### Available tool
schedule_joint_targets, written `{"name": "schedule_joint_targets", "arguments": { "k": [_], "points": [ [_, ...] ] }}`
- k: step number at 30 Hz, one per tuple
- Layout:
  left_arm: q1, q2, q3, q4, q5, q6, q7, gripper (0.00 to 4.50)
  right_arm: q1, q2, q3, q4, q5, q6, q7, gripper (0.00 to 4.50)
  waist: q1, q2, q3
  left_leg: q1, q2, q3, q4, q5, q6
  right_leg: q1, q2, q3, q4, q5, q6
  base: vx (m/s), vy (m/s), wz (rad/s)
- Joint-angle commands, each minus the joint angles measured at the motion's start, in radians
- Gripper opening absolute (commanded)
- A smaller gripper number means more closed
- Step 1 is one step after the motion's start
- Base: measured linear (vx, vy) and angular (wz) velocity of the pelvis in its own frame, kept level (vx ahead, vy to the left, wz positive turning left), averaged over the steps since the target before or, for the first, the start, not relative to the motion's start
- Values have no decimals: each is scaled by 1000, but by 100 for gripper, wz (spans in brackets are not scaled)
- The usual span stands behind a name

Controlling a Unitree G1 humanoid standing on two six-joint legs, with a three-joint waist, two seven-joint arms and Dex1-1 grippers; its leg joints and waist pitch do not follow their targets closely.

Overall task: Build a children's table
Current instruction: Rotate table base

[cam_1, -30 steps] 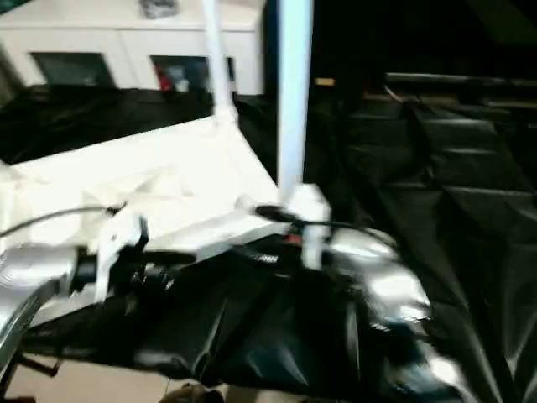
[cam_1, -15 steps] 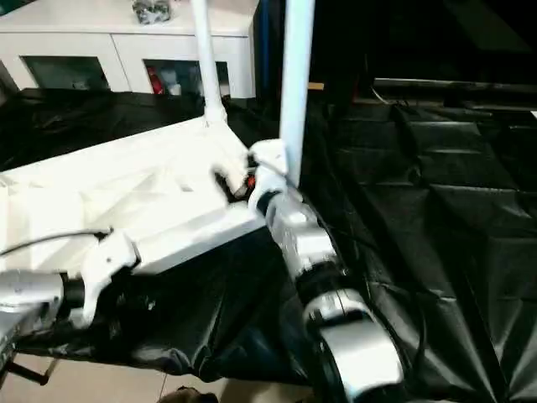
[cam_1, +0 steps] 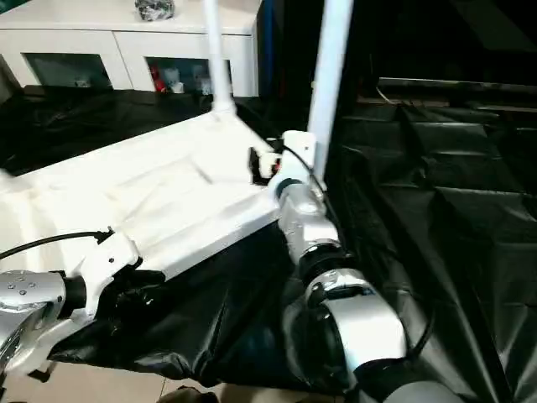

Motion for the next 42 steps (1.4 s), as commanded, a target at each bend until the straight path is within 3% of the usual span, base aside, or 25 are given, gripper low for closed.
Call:
{"name": "schedule_joint_targets", "arguments": {
  "k": [1, 3, 5, 11, 12, 13, 15, 17, 19, 21, 22, 23, 24, 25, 27, 33, 35, 37, 38, 40, 41, 42],
  "points": [
    [-3, 22, 2, 19, 23, -9, 29, 146, -15, -62, -47, 21, -2, -33, -49, 450, -7, 10, -69, 39, 56, -34, -84, -371, -61, 17, -52, 46, -67, -252, -197, 0, 0, 0],
    [-3, 22, -1, 21, 29, -15, 34, 146, -16, -72, -51, 27, -5, -38, -51, 450, -4, 10, -69, 40, 56, -33, -83, -374, -61, 16, -52, 46, -69, -262, -193, 0, 0, 0],
    [-17, 7, -4, 48, 49, -45, 59, 146, -9, -103, -54, 27, -11, -44, -59, 450, -3, 1, -68, 35, 56, -34, -84, -370, -56, 19, -52, 45, -71, -280, -183, 0, 0, 0],
    [-76, -33, 0, 115, 78, -82, 123, 146, 20, -157, -47, 10, -32, -68, -65, 450, 8, 4, -70, 41, 55, -32, -80, -367, -59, 13, -52, 46, -75, -302, -169, 0, 0, 0],
    [-85, -37, 0, 125, 81, -87, 131, 146, 26, -166, -50, 10, -32, -72, -66, 450, 7, 4, -70, 37, 54, -33, -80, -365, -59, 17, -52, 45, -74, -296, -171, 0, 0, 0],
    [-109, -45, -5, 159, 95, -109, 150, 146, 52, -193, -65, -9, -27, -69, -77, 450, 9, 15, -70, 38, 54, -35, -80, -366, -61, 17, -53, 45, -73, -294, -170, 0, 0, 0],
    [-120, -49, -7, 178, 103, -124, 161, 146, 73, -209, -76, -29, -28, -67, -85, 450, 9, 8, -74, 42, 54, -32, -78, -358, -59, 15, -50, 45, -73, -264, -172, 0, 0, 0],
    [-131, -58, -12, 203, 107, -146, 172, 146, 101, -221, -87, -62, -21, -60, -94, 450, 11, 16, -75, 36, 53, -33, -77, -338, -52, 20, -50, 43, -69, -239, -177, 0, 0, 0],
    [-142, -75, -14, 231, 113, -174, 189, 146, 150, -229, -96, -128, -17, -47, -107, 450, 12, 14, -77, 37, 54, -32, -76, -322, -46, 20, -48, 42, -72, -216, -173, 0, 0, 0],
    [-143, -85, -10, 242, 114, -188, 201, 146, 191, -230, -101, -186, -17, -32, -118, 450, 11, 10, -80, 30, 53, -34, -75, -293, -41, 29, -49, 41, -65, -177, -184, 0, 0, 0],
    [-142, -88, -7, 244, 113, -195, 207, 146, 210, -229, -103, -214, -17, -26, -125, 450, 10, 20, -79, 27, 52, -34, -76, -281, -36, 30, -48, 40, -65, -160, -183, 0, 0, 0],
    [-128, -98, 10, 242, 106, -217, 224, 146, 278, -222, -110, -316, -13, 0, -138, 450, 10, 22, -80, 27, 52, -35, -74, -272, -32, 31, -48, 40, -64, -146, -180, 0, 0, 0],
    [-128, -98, 10, 242, 106, -217, 224, 146, 278, -222, -110, -316, -13, 0, -138, 450, 11, 19, -81, 28, 53, -34, -75, -265, -28, 32, -46, 40, -66, -135, -176, 0, 0, 0],
    [-118, -100, 19, 236, 99, -230, 225, 146, 302, -219, -106, -353, -12, 12, -138, 450, 10, 23, -83, 27, 52, -36, -73, -254, -25, 33, -46, 39, -61, -115, -182, 0, 0, 0],
    [-66, -131, 82, 192, 46, -274, 238, 146, 377, -211, -70, -476, -22, 50, -93, 450, 7, 19, -81, 22, 52, -35, -75, -264, -19, 36, -48, 38, -66, -127, -188, 0, 0, 0],
    [73, -217, 217, 83, -10, -369, 344, 146, 511, -215, 8, -708, 25, 122, 68, 450, 0, 24, -74, 20, 59, -39, -83, -338, -2, 33, -48, 38, -79, -216, -174, 0, 0, 0],
    [124, -275, 260, 55, -14, -420, 415, 146, 555, -232, 51, -765, 2, 120, 104, 450, -8, 21, -67, 21, 60, -41, -86, -387, -13, 30, -49, 38, -90, -303, -156, 0, 0, 0],
    [177, -334, 290, 27, -6, -454, 490, 180, 601, -237, 80, -824, -3, 136, 122, 450, -12, 20, -60, 21, 63, -43, -89, -425, -23, 28, -51, 39, -100, -368, -131, 0, 0, 0],
    [230, -392, 305, -11, -3, -469, 548, 180, 655, -231, 91, -906, 17, 183, 133, 450, -12, 15, -57, 23, 59, -44, -90, -450, -23, 24, -51, 39, -107, -430, -112, 0, 0, 0],
    [252, -418, 310, -29, 2, -475, 574, 184, 680, -229, 94, -946, 19, 211, 136, 450, -11, 13, -55, 22, 61, -47, -92, -451, -24, 24, -51, 42, -113, -466, -84, 0, 0, 0],
    [265, -437, 312, -40, 4, -484, 590, 213, 698, -230, 100, -974, 20, 230, 142, 450, -10, 11, -54, 24, 59, -46, -91, -460, -23, 17, -50, 42, -118, -497, -71, 0, 0, 0],
    [279, -466, 312, -47, 21, -504, 631, 213, 725, -236, 118, -1018, 17, 250, 163, 450, -10, 11, -54, 25, 59, -47, -91, -464, -25, 15, -51, 42, -120, -511, -64, 0, 0, 0]
  ]
}}
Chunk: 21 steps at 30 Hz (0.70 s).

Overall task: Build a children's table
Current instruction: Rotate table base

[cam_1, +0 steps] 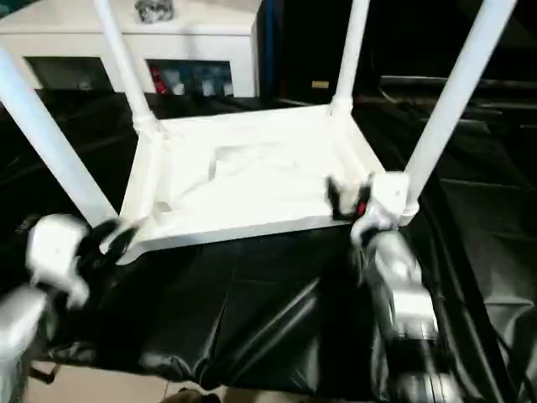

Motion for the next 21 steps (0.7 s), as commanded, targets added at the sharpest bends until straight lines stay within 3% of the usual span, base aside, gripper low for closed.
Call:
{"name": "schedule_joint_targets", "arguments": {
  "k": [1, 2, 3, 7, 9, 11, 13, 15, 16, 19, 21],
  "points": [
    [13, -37, 18, -37, 25, -38, 79, 220, 30, -10, 39, -98, -3, 46, 37, 450, 0, -7, -44, 27, 57, -47, -90, -470, -25, 14, -50, 41, -117, -516, -66, 0, 0, 0],
    [18, -47, 16, -39, 36, -47, 95, 220, 38, -18, 53, -113, -14, 50, 42, 450, 1, -1, -40, 31, 57, -48, -90, -487, -29, 6, -52, 42, -124, -552, -51, 0, 0, 0],
    [25, -67, 15, -41, 46, -62, 118, 220, 51, -29, 75, -135, -36, 51, 44, 450, 0, -3, -40, 33, 56, -49, -89, -496, -33, 4, -50, 40, -126, -567, -44, 0, 0, 0],
    [39, -102, 21, -50, 62, -64, 169, 259, 71, -40, 100, -172, -67, 58, 35, 450, -8, -3, -36, 30, 52, -58, -92, -535, -46, 5, -51, 31, -133, -617, -8, 0, 0, 0],
    [16, -108, 26, -12, 65, -88, 182, 265, 85, -31, 87, -203, -27, 101, 49, 450, -12, -3, -35, 29, 53, -62, -96, -547, -46, 8, -50, 29, -135, -602, -6, 0, 0, 0],
    [-22, -107, 33, 42, 56, -113, 183, 286, 98, -30, 79, -231, -24, 142, 43, 450, -13, -2, -33, 37, 51, -64, -97, -576, -49, 1, -46, 29, -141, -593, -4, 0, 0, 0],
    [-46, -100, 37, 74, 48, -122, 173, 297, 102, -30, 77, -237, -18, 154, 42, 450, -18, 6, -31, 44, 50, -67, -99, -613, -57, 1, -43, 23, -143, -593, -7, 0, 0, 0],
    [-112, -71, 43, 164, 24, -146, 132, 322, 109, -35, 67, -229, -41, 179, 10, 450, -25, 12, -30, 36, 51, -74, -108, -634, -64, 13, -42, 19, -139, -558, -9, 0, 0, 0],
    [-119, -68, 43, 173, 22, -148, 128, 322, 109, -36, 66, -228, -44, 181, 7, 450, -24, 9, -31, 45, 48, -73, -108, -650, -68, 5, -42, 23, -139, -556, -12, 0, 0, 0],
    [-165, -47, 54, 229, 16, -145, 122, 340, 112, -33, 60, -231, -45, 190, -1, 450, -36, 13, -29, 33, 49, -82, -111, -657, -72, 18, -53, 23, -133, -544, -32, 0, 0, 0],
    [-237, -24, 66, 301, 12, -143, 118, 352, 119, -29, 58, -239, -48, 215, -7, 450, -41, 12, -27, 35, 44, -83, -110, -664, -68, 16, -52, 21, -140, -575, -25, 0, 0, 0]
  ]
}}
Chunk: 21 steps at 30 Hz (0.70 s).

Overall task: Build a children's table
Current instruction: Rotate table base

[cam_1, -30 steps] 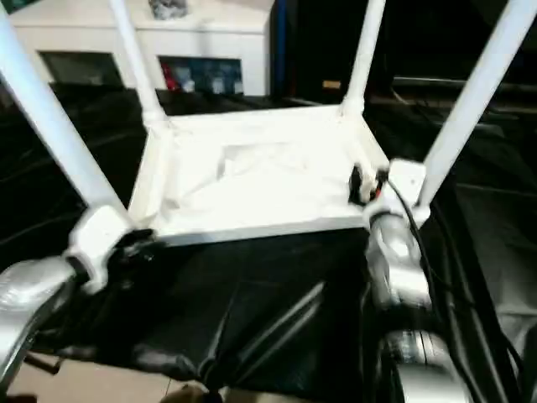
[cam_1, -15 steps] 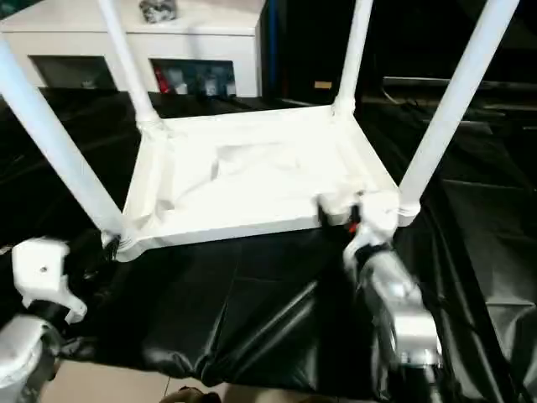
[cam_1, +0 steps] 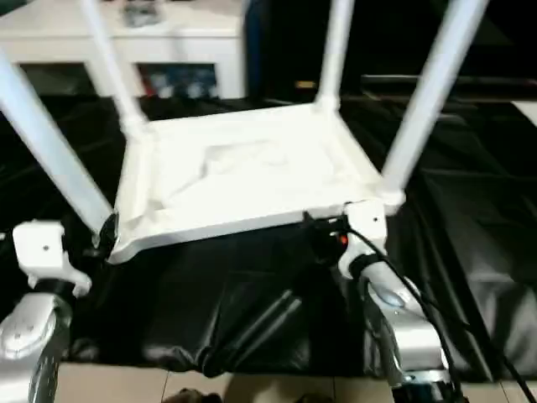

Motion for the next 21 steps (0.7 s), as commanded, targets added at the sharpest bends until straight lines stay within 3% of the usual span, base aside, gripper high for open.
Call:
{"name": "schedule_joint_targets", "arguments": {
  "k": [1, 2, 3, 5, 7, 9, 10, 11, 12, 13, 14, 15, 16, 17, 18, 19, 20, 21],
  "points": [
    [-46, 21, 18, 46, -12, 6, -10, 366, 5, 7, -1, -19, -8, 36, -12, 450, -6, 4, -41, 42, 51, -54, -98, -666, -66, -3, -54, 26, -106, -603, -21, 0, 0, 0],
    [-68, 26, 20, 67, -10, 8, -8, 373, 4, 10, -4, -18, 0, 52, -13, 450, -7, 2, -40, 45, 51, -54, -96, -662, -64, -6, -56, 25, -110, -609, -23, 0, 0, 0],
    [-84, 29, 20, 83, -9, 9, -7, 383, 2, 12, -6, -17, 5, 63, -13, 450, -11, 0, -35, 37, 53, -58, -98, -660, -61, 2, -57, 19, -110, -616, -23, 0, 0, 0],
    [-124, 37, 25, 123, -8, 31, 6, 398, -3, 13, -5, -5, 6, 69, -13, 450, -11, 4, -36, 45, 53, -59, -98, -682, -63, 0, -54, 12, -113, -633, -14, 0, 0, 0],
    [-185, 43, 38, 176, -38, 74, -1, 402, -21, 13, -1, 27, 4, 90, -8, 450, -17, 8, -36, 40, 56, -64, -105, -702, -65, 12, -53, 3, -107, -596, -20, 0, 0, 0],
    [-216, 50, 45, 207, -75, 83, -35, 402, -36, 16, -1, 48, 10, 107, 4, 450, -25, 13, -32, 46, 59, -66, -110, -756, -72, 12, -50, -12, -108, -583, -25, 0, 0, 0],
    [-218, 50, 46, 209, -78, 84, -39, 402, -38, 16, -1, 50, 12, 108, 5, 450, -30, 18, -29, 45, 64, -68, -120, -800, -78, 18, -45, -20, -102, -563, -29, 0, 0, 0],
    [-239, 57, 53, 232, -123, 88, -92, 402, -59, 16, 1, 79, 16, 112, 22, 450, -28, 15, -27, 37, 73, -65, -140, -848, -85, 27, -36, -25, -83, -541, -33, 0, 0, 0],
    [-252, 69, 55, 250, -157, 81, -155, 402, -82, 14, 6, 115, 14, 107, 37, 450, -24, 21, -25, 28, 79, -60, -157, -879, -93, 35, -29, -27, -60, -527, -39, -55, -19, 3],
    [-252, 70, 55, 251, -159, 81, -160, 402, -84, 14, 7, 118, 14, 106, 38, 450, 1, 33, -28, -12, 99, -34, -222, -937, -110, 73, -4, -22, 59, -409, -65, -55, -19, 3],
    [-257, 83, 51, 261, -186, 80, -220, 402, -106, 11, 12, 155, 5, 94, 47, 450, 20, 23, -28, -42, 111, -22, -251, -949, -107, 94, 0, -7, 124, -331, -62, -92, -66, 20],
    [-257, 106, 40, 256, -251, 112, -351, 402, -150, 3, 22, 230, -14, 69, 62, 450, 73, 2, -42, -5, 89, 41, -231, -822, -103, 39, -3, 43, 129, -371, -59, 6, -137, 21],
    [-255, 117, 31, 253, -269, 124, -398, 402, -168, 1, 23, 262, -19, 60, 67, 450, 41, -67, -33, 143, 6, -1, 90, -487, -69, -137, -135, 88, -157, -965, -35, 6, -137, 21],
    [-251, 136, 16, 248, -293, 144, -472, 402, -198, -1, 22, 315, -25, 44, 74, 450, 54, -48, -55, 19, -27, -77, 93, -116, 11, -6, -151, 189, -118, -963, -52, 121, -114, -1],
    [-251, 165, -8, 254, -311, 178, -562, 402, -242, -6, 24, 392, -31, 17, 98, 450, 71, -58, -56, -18, -17, -79, 53, -79, 10, 42, -130, 174, -85, -853, -59, 71, -49, 5],
    [-254, 175, -18, 261, -310, 182, -588, 402, -258, -8, 25, 418, -29, 9, 114, 450, 89, -19, -67, 37, 43, -72, -24, -85, -25, -1, -68, 122, -34, -497, -128, 71, -49, 5],
    [-264, 195, -37, 274, -311, 195, -637, 402, -292, -6, 20, 461, -16, -11, 151, 450, 67, -33, -67, 82, 45, -39, -38, -230, -22, -35, -6, 92, -14, -286, -191, -47, -75, 34],
    [-269, 201, -43, 278, -316, 205, -654, 402, -305, -6, 17, 477, -13, -16, 160, 450, 68, -22, -69, 77, 49, -33, -46, -276, -24, -27, -12, 91, -10, -240, -225, -76, -65, 34]
  ]
}}
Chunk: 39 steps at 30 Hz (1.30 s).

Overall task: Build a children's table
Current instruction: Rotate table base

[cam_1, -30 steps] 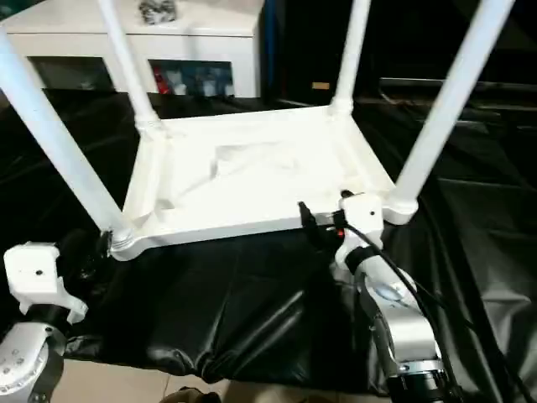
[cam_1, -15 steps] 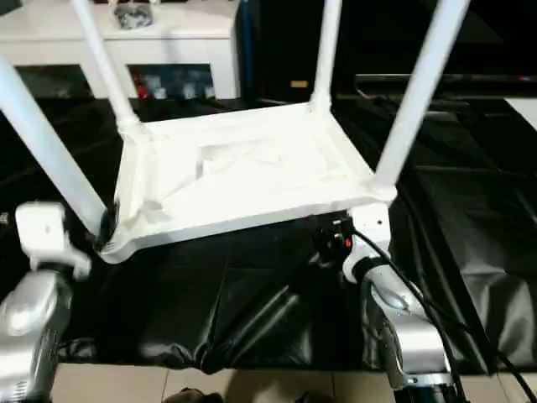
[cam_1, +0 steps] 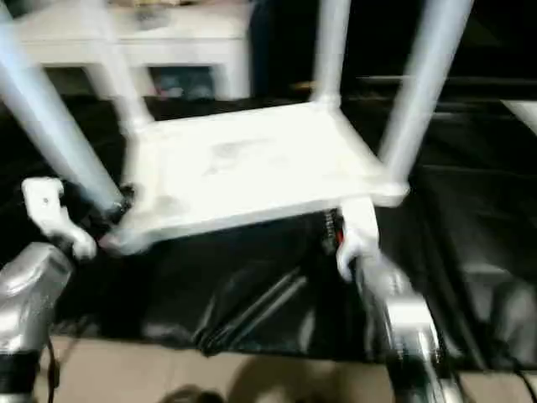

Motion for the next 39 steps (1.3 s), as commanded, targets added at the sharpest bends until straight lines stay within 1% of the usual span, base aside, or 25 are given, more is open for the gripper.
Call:
{"name": "schedule_joint_targets", "arguments": {
  "k": [1, 2, 3, 4, 6, 8, 9, 12, 13, 14, 15, 16, 17, 20, 22, 23, 24, 25, 27, 29, 30, 34, 35, 38, 39],
  "points": [
    [-12, 15, -37, 16, -14, 41, -70, 402, -28, 3, 9, 41, 6, -28, 38, 450, -17, 8, -53, 41, 56, 0, -85, -349, -1, 6, -41, 30, -108, -263, -211, -76, -65, 34],
    [-18, 25, -48, 18, -14, 51, -90, 402, -48, 0, 12, 67, -1, -42, 43, 450, -24, -3, -54, 25, 56, -1, -91, -379, -13, 25, -53, 29, -106, -309, -196, 0, 0, 0],
    [-22, 30, -55, 21, -14, 54, -103, 402, -59, -1, 14, 84, -6, -51, 48, 450, -24, -3, -54, 22, 57, -3, -93, -377, -17, 28, -58, 29, -108, -324, -186, 0, 0, 0],
    [-28, 41, -69, 18, -19, 68, -129, 402, -78, -4, 17, 111, -11, -59, 56, 450, -28, -10, -54, 16, 58, -4, -95, -366, -19, 31, -62, 32, -111, -341, -170, 0, 0, 0],
    [-31, 61, -115, -30, -50, 106, -199, 402, -124, -10, 31, 186, -30, -75, 79, 450, -30, -9, -56, 8, 58, -6, -97, -336, -18, 38, -68, 33, -110, -345, -158, 0, 0, 0],
    [-30, 65, -137, -78, -85, 145, -235, 402, -150, -11, 41, 231, -41, -87, 95, 450, -37, -11, -58, 4, 60, -4, -96, -297, -16, 41, -70, 34, -108, -306, -179, 0, 0, 0],
    [-30, 65, -139, -85, -89, 150, -240, 402, -155, -11, 42, 241, -44, -92, 98, 450, -40, -16, -59, 4, 60, -1, -94, -286, -12, 41, -70, 34, -107, -289, -188, 0, 0, 0],
    [-30, 56, -156, -126, -109, 167, -260, 402, -180, -4, 47, 287, -57, -123, 110, 450, -49, -17, -67, -11, 58, 0, -89, -188, 13, 58, -69, 31, -98, -170, -215, 0, 0, 0],
    [-26, 45, -169, -169, -130, 194, -274, 402, -199, 6, 51, 322, -66, -149, 121, 450, -51, -18, -70, -10, 59, 4, -83, -160, 24, 56, -69, 30, -96, -131, -228, 0, 0, 0],
    [-15, 38, -184, -221, -156, 225, -285, 402, -212, 17, 55, 344, -70, -165, 131, 450, -54, -20, -71, -14, 60, 4, -81, -145, 34, 58, -71, 29, -94, -107, -250, 0, 0, 0],
    [-4, 36, -198, -259, -176, 246, -287, 402, -219, 26, 58, 358, -72, -175, 137, 450, -54, -18, -70, -13, 59, 5, -81, -141, 39, 58, -70, 28, -95, -104, -255, 0, 0, 0],
    [4, 35, -209, -286, -192, 261, -289, 402, -224, 32, 61, 367, -73, -182, 142, 450, -58, -20, -69, -18, 60, 5, -81, -131, 46, 62, -70, 27, -93, -91, -264, 0, 0, 0],
    [16, 34, -221, -319, -217, 287, -290, 402, -227, 39, 67, 371, -74, -185, 148, 450, -60, -18, -68, -18, 60, 5, -81, -132, 47, 61, -69, 26, -92, -93, -267, 0, 0, 0],
    [46, 27, -251, -397, -269, 346, -289, 402, -237, 60, 86, 385, -82, -196, 168, 450, -70, -20, -63, -17, 61, 7, -83, -160, 42, 62, -66, 25, -98, -158, -259, 0, 0, 0],
    [76, 3, -297, -457, -282, 374, -281, 402, -246, 87, 106, 407, -100, -218, 193, 450, -76, -21, -60, -18, 64, 6, -86, -185, 34, 61, -66, 25, -103, -205, -252, 0, 0, 0],
    [80, -11, -304, -463, -282, 378, -274, 402, -250, 99, 112, 418, -105, -228, 200, 450, -81, -20, -58, -16, 65, 5, -87, -202, 30, 60, -66, 24, -106, -233, -249, 0, 0, 0],
    [81, -16, -305, -463, -282, 380, -271, 402, -252, 104, 114, 423, -107, -231, 203, 450, -85, -24, -58, -16, 64, 7, -87, -208, 29, 59, -65, 25, -108, -245, -245, 0, 0, 0],
    [79, -30, -310, -460, -278, 380, -263, 402, -254, 116, 122, 429, -112, -238, 210, 450, -88, -22, -57, -13, 64, 6, -88, -221, 26, 57, -65, 25, -110, -269, -240, 0, 0, 0],
    [77, -38, -314, -458, -278, 381, -252, 402, -257, 126, 127, 435, -117, -246, 216, 450, -93, -22, -56, -16, 64, 4, -89, -230, 20, 58, -65, 23, -111, -290, -230, 0, 0, 0],
    [58, -59, -319, -437, -271, 374, -232, 402, -261, 154, 136, 439, -120, -255, 233, 450, -99, -23, -55, -13, 65, 4, -91, -249, 18, 55, -65, 24, -113, -311, -223, 0, 0, 0],
    [48, -65, -321, -430, -269, 374, -226, 402, -262, 164, 140, 439, -122, -258, 240, 450, -100, -20, -56, -13, 65, 3, -91, -249, 16, 55, -65, 24, -113, -308, -222, 0, 0, 0],
    [-12, -121, -349, -374, -214, 336, -194, 402, -272, 210, 156, 461, -139, -281, 248, 450, -98, -20, -60, -10, 66, 6, -87, -212, 25, 56, -64, 26, -108, -230, -241, 0, 0, 0],
    [-13, -122, -350, -373, -213, 335, -193, 402, -272, 211, 156, 462, -140, -282, 248, 450, -100, -22, -60, -13, 66, 5, -88, -204, 29, 58, -64, 25, -108, -218, -244, 0, 0, 0],
    [-69, -182, -366, -298, -145, 268, -144, 402, -285, 225, 148, 482, -140, -295, 250, 450, -95, -21, -64, -9, 66, 7, -82, -178, 43, 60, -65, 25, -105, -157, -263, 0, 0, 0],
    [-80, -194, -368, -283, -136, 257, -134, 402, -287, 225, 146, 484, -141, -296, 250, 450, -94, -20, -65, -11, 65, 8, -82, -169, 44, 63, -65, 26, -103, -142, -266, 0, 0, 0]
  ]
}}
